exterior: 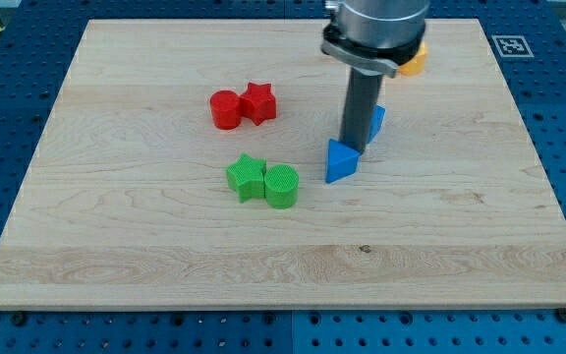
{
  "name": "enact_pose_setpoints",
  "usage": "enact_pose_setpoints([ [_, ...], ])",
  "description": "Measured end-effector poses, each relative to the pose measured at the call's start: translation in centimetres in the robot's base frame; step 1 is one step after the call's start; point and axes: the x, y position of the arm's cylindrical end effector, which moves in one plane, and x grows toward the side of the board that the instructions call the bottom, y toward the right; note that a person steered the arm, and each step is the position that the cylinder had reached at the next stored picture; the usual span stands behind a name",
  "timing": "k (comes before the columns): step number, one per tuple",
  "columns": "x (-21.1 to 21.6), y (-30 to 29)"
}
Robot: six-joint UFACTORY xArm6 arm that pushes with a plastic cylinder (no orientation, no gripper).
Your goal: Move blue triangle to the top of green blocks
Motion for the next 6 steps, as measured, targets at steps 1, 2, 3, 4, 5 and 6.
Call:
enact_pose_setpoints([
  [1, 0.0, 1.2],
  [2, 0.3, 6.1],
  [3, 2.5, 7.7],
  [4, 3.1, 4.5],
  [5, 2.1, 1.2],
  [6, 1.0, 0.7],
])
